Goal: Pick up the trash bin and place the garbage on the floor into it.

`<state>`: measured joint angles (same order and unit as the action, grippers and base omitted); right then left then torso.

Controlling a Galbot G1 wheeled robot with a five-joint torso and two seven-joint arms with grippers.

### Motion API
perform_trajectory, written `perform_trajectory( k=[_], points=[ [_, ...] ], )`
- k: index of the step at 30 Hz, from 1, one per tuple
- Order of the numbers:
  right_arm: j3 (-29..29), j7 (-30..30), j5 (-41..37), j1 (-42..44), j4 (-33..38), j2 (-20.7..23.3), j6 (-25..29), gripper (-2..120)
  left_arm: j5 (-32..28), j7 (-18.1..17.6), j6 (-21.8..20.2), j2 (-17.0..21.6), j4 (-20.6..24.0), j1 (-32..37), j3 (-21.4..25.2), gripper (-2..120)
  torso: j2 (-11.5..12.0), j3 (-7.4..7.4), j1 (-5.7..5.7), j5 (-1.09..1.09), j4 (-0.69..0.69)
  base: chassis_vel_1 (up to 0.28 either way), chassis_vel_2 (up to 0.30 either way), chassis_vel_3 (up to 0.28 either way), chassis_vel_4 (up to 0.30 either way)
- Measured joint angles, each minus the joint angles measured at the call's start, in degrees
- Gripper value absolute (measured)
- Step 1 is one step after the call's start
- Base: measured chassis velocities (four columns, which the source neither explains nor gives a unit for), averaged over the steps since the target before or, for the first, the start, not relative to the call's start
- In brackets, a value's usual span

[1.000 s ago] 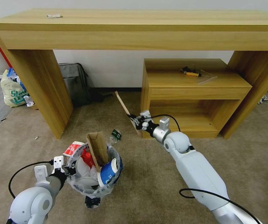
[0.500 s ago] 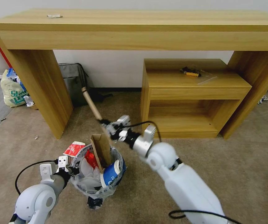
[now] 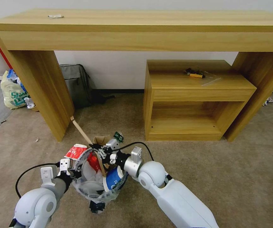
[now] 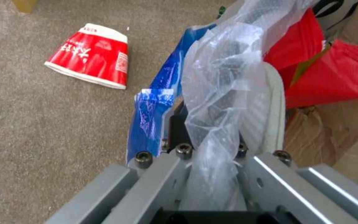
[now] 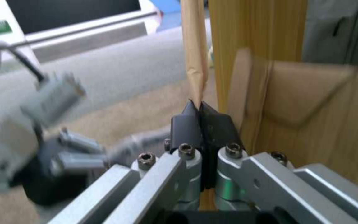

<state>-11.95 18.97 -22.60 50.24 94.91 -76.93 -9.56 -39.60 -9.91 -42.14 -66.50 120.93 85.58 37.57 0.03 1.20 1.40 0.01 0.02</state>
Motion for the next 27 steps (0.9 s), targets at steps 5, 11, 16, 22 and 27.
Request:
perform_trajectory(
  k=[5,11,16,22,27],
  points=[
    [-0.31,0.57,3.41,0.88,-0.97,0.09,0.85,0,-0.21,-0.03,0.0,0.23,0.05,0.01,0.18,0,0.0,0.0,0.0,0.0,0.0,0.0,0.0,0.0,0.0],
    [-0.18,0.71,6.21,1.14,-0.98,0.39,0.89,5,-0.6,-0.04,0.0,0.47,-0.15,-0.08,0.52,0,0.0,0.0,0.0,0.0,-0.01,0.0,0.0,0.0,0.0],
    [0.11,0.65,7.63,1.51,-0.98,0.82,0.87,21,-1.11,-0.05,0.0,0.79,-0.37,-0.29,0.99,0,0.0,0.0,0.0,0.0,0.0,0.0,0.0,0.0,0.0],
    [0.16,-0.95,8.38,2.05,-0.26,0.93,1.12,45,-1.26,-0.03,0.0,0.96,-0.87,-0.53,1.08,0,0.0,0.0,0.0,0.0,0.0,0.0,0.0,0.0,0.0],
    [-0.04,-1.47,8.37,2.51,0.98,1.18,1.24,64,-1.27,0.03,0.0,0.89,-1.5,-0.83,1.13,0,0.0,0.0,0.0,0.0,0.0,0.0,0.0,0.0,0.0]
  ],
)
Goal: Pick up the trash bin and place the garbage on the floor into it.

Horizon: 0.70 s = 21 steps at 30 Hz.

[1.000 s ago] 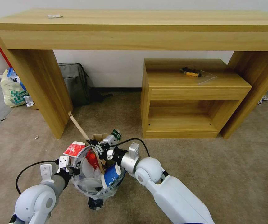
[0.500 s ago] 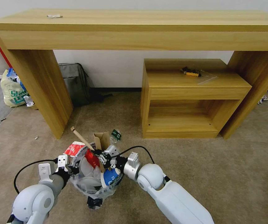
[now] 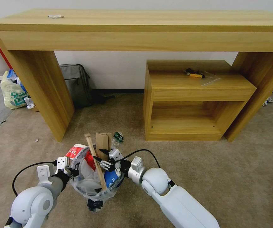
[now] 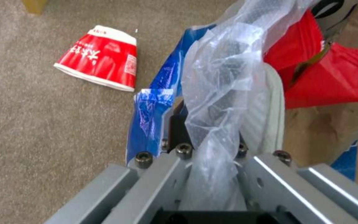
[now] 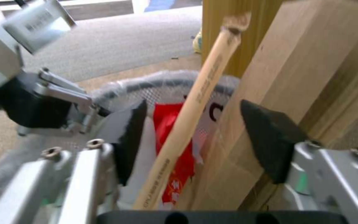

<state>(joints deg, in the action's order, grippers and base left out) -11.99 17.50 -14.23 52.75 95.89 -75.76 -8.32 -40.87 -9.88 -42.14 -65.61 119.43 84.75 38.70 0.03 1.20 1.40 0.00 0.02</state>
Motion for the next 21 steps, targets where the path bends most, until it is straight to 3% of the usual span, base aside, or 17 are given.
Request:
perform_trajectory(
  k=[11,21],
  points=[
    [-0.03,-2.0,-0.49,1.32,5.0,0.87,-0.31,98,0.09,-0.01,0.0,-0.51,-0.89,-0.26,0.94,0,0.0,0.0,0.0,0.0,0.0,0.0,0.0,0.0,0.0],
    [3.43,-5.29,-3.08,3.4,10.71,2.01,-1.19,100,0.08,-0.02,0.0,-0.72,-1.27,-0.14,1.72,0,0.0,0.0,0.0,0.0,0.0,0.0,0.0,0.0,0.0]
  ],
)
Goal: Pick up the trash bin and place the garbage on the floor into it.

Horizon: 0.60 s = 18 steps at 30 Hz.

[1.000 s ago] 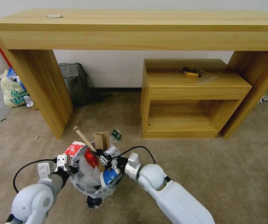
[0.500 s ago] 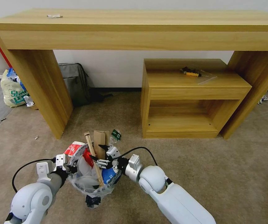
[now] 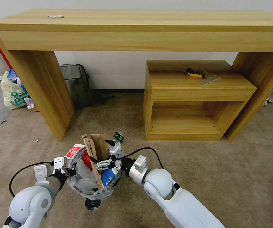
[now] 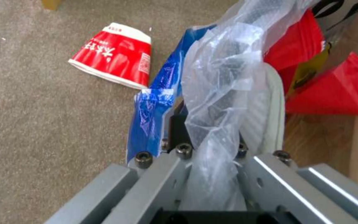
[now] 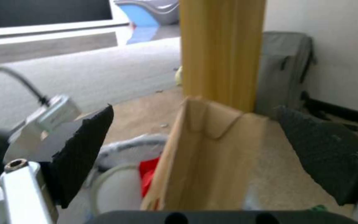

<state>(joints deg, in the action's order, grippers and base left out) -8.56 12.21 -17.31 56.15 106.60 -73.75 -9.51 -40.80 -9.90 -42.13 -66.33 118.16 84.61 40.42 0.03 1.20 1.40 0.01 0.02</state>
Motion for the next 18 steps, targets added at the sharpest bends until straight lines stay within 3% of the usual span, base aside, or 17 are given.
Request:
perform_trajectory(
  k=[9,18],
  points=[
    [6.53,-5.51,-4.7,3.23,3.08,0.37,-0.71,100,0.01,0.02,0.0,-0.12,-0.13,0.29,0.81,0,0.0,0.0,0.0,-0.01,0.0,0.0,0.0,0.0,0.0],
    [21.19,-7.35,-3.9,11.92,2.79,-0.9,0.99,100,-0.01,0.18,0.0,-0.44,0.4,0.76,1.17,0,0.0,0.01,0.0,-0.01,0.0,0.0,0.0,0.0,0.0]
  ],
)
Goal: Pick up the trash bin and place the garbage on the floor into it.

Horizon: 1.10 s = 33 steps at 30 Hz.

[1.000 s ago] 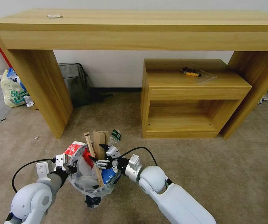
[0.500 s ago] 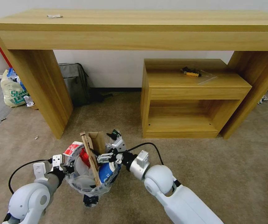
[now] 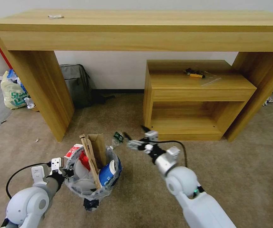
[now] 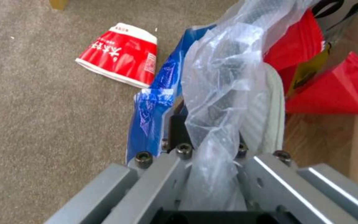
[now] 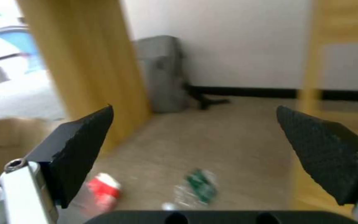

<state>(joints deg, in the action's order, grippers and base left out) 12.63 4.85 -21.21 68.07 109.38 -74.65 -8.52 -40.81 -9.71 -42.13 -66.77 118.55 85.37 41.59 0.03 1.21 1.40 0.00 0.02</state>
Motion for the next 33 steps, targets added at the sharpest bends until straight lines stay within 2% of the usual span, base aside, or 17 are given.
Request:
perform_trajectory(
  k=[9,19,32,33],
  points=[
    [7.38,0.26,0.84,5.22,-0.33,-0.52,1.69,100,0.03,0.01,0.0,-0.14,0.66,0.52,-0.12,0,0.0,-0.01,0.0,0.0,-0.01,0.0,0.0,0.0,0.0],
    [8.33,0.35,1.04,6.13,-0.47,-0.94,2.12,100,0.0,-0.06,0.0,-0.09,1.29,0.92,-0.24,0,0.0,0.0,0.0,0.0,0.0,0.059,0.077,-0.062,-0.074],
    [8.73,0.39,1.41,7.6,-0.47,-1.18,2.66,100,0.02,-0.18,0.0,-0.21,1.67,1.21,-0.26,0,0.0,0.0,0.01,0.04,-0.01,0.198,0.208,-0.194,-0.205],
    [8.79,0.39,1.42,7.75,-0.47,-1.15,2.66,100,0.05,-0.15,0.0,-0.3,1.66,1.18,-0.29,0,0.0,-0.01,0.0,-0.05,-0.01,0.239,0.246,-0.235,-0.247]
  ],
)
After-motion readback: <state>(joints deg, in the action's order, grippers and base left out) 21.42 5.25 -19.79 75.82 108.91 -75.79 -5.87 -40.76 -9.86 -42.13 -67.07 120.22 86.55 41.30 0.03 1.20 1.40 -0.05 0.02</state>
